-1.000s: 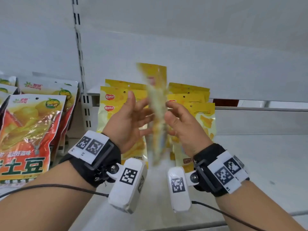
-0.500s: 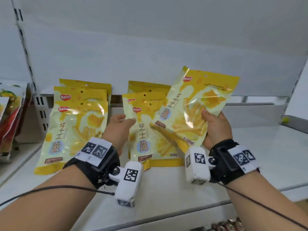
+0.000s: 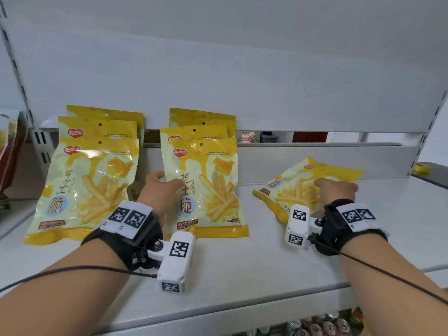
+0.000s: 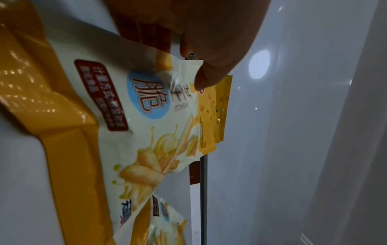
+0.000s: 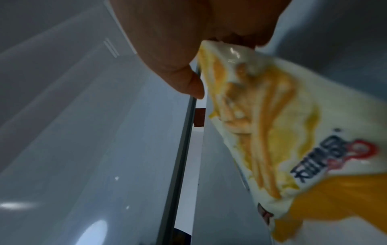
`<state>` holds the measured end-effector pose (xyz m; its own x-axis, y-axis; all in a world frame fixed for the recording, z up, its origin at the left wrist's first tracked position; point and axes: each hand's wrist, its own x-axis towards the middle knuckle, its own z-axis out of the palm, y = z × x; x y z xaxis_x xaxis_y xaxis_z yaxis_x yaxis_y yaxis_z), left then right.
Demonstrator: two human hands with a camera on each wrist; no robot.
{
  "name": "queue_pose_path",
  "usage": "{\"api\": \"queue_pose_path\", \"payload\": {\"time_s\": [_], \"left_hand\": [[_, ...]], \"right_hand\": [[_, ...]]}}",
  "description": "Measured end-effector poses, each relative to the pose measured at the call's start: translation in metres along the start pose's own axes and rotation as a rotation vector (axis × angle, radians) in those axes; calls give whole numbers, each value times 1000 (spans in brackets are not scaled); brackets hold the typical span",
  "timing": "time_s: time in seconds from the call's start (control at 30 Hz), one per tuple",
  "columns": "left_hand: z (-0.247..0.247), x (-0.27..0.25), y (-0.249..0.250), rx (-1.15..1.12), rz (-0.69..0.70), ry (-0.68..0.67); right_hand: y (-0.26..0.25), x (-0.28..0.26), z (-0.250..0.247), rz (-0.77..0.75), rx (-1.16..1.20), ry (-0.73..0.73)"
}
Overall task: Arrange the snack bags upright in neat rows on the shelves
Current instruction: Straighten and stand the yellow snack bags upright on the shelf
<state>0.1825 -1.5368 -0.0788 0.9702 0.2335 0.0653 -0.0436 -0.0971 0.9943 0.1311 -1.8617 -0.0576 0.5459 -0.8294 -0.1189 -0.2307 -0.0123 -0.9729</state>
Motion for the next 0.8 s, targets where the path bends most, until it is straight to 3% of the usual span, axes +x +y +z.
{"api": "queue_pose_path", "payload": {"time_s": [0.1,0.17,0.4,0.63,0.8], "left_hand": [[0,3,-1,-15,-1,-2],[0,4,-1,-14,8,7],[-19,-2,6,-4,74,29],[-83,1,15,-6,185,28],[-143,18,16,6,218,188]], "right_hand": [[-1,0,-3,-123,-158,138],[-5,-5,2,-236,-187,134],[-25,-70,46,-446,45,-291],[-42,-167,110,-460,217,-734],[-42,-227,167,-455,145,-941]]}}
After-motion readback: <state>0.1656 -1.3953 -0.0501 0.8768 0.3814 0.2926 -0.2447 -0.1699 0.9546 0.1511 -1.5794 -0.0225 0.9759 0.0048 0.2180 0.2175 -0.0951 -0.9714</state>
